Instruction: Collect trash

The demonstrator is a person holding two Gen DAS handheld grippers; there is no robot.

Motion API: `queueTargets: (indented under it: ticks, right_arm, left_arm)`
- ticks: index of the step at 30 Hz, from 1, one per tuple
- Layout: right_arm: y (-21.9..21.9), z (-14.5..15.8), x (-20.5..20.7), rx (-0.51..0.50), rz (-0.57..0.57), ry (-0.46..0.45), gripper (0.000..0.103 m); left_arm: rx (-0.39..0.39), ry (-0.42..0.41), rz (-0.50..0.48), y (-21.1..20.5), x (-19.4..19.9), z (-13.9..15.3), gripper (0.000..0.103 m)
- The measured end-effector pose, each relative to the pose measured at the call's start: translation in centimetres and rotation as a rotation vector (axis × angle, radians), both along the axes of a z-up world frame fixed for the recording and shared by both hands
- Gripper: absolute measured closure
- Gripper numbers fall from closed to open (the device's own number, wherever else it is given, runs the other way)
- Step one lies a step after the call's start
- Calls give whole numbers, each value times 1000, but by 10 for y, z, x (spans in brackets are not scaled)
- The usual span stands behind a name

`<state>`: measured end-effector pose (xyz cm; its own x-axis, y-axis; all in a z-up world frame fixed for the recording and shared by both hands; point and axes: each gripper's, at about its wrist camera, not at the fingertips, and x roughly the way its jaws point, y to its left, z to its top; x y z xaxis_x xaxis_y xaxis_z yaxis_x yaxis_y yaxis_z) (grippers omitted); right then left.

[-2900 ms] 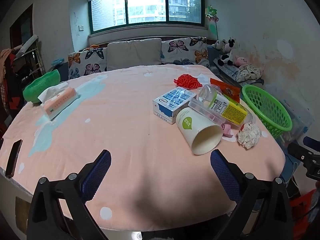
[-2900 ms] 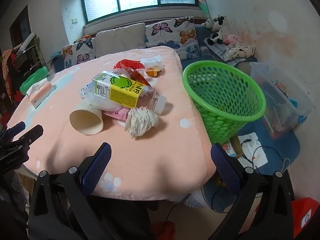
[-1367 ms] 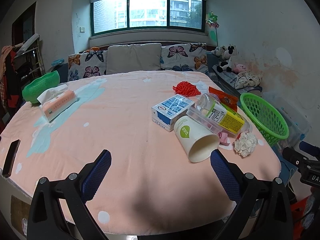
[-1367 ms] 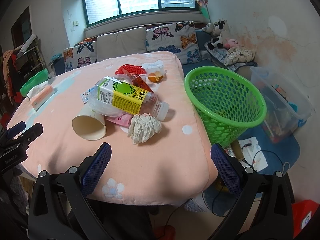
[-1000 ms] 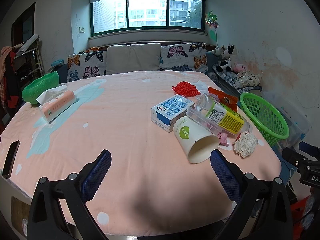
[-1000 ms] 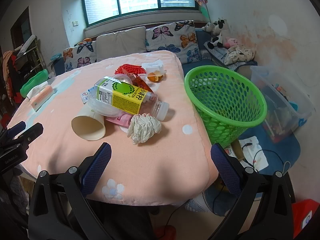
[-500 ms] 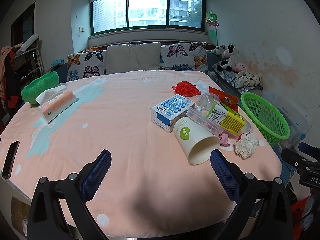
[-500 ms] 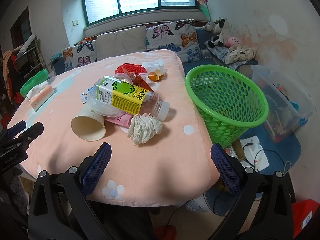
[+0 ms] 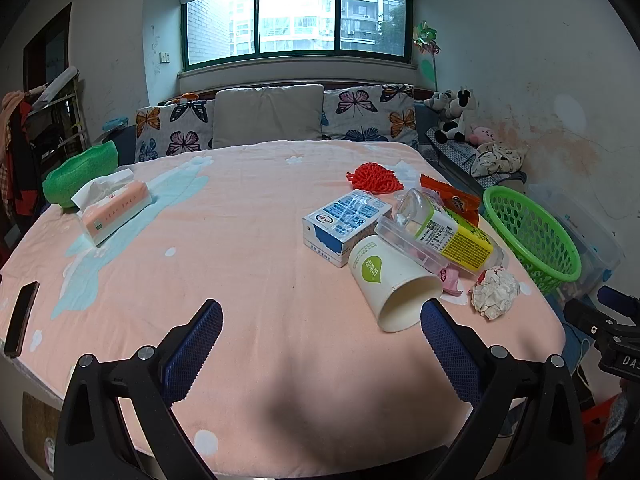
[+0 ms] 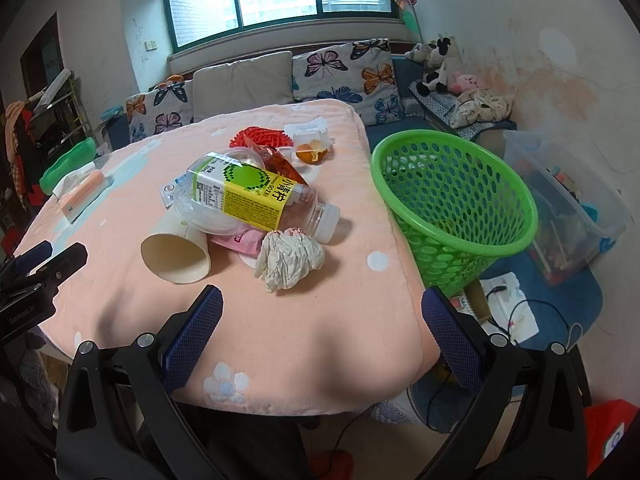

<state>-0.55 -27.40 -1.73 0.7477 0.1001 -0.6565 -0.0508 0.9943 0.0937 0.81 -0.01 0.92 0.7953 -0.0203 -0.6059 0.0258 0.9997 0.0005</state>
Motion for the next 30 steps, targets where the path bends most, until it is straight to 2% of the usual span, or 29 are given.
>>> queueTargets:
  ticks: [10, 30]
  right_arm:
    - [3, -2, 7, -2, 4, 2, 4]
    - [2, 1, 33, -3, 46, 10, 4]
  left_arm:
    - [0, 2, 0, 0, 1, -1, 7]
    - [1, 50, -26, -5, 31, -10, 7]
